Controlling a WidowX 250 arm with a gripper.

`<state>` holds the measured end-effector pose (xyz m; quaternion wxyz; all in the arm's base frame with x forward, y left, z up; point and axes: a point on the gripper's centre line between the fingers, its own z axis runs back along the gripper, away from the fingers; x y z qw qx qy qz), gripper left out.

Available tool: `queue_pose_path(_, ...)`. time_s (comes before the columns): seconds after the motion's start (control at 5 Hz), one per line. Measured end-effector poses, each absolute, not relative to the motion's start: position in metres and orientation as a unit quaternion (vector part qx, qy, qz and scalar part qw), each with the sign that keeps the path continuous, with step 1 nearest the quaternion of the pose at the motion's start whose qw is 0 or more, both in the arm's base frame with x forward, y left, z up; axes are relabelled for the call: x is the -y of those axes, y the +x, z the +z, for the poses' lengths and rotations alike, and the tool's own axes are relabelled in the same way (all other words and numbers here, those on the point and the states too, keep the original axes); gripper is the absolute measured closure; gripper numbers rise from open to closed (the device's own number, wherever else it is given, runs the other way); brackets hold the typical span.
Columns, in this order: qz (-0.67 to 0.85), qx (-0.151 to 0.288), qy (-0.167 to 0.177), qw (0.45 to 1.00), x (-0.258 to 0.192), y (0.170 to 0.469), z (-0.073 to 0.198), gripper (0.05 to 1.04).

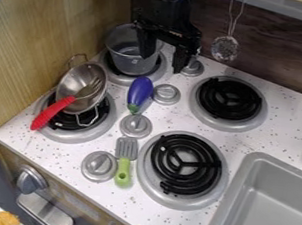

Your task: Take the eggplant and put it between the two right burners

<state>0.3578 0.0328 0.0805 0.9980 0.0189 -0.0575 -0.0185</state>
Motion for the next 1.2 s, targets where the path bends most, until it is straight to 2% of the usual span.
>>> queue_pose_path(0.2, -0.018, 0.042, 0.017, 0.999, -0.032, 0.355, 0.067, 0.082)
queue_pose_path(0.6, -0.013, 0.086, 0.026, 0.996, -0.049, 0.361, 0.055, 0.082)
queue_pose_path(0.8, -0.02, 0.108, 0.046, 0.993, -0.061, 0.371, 0.034, 0.082)
queue_pose_path(1.0, 0.004, 0.108, 0.038, 0.993, -0.076, 0.377, 0.012, 0.082)
queue_pose_path(1.2, 0.026, 0.107, 0.066, 0.992, -0.088, 0.381, 0.002, 0.082)
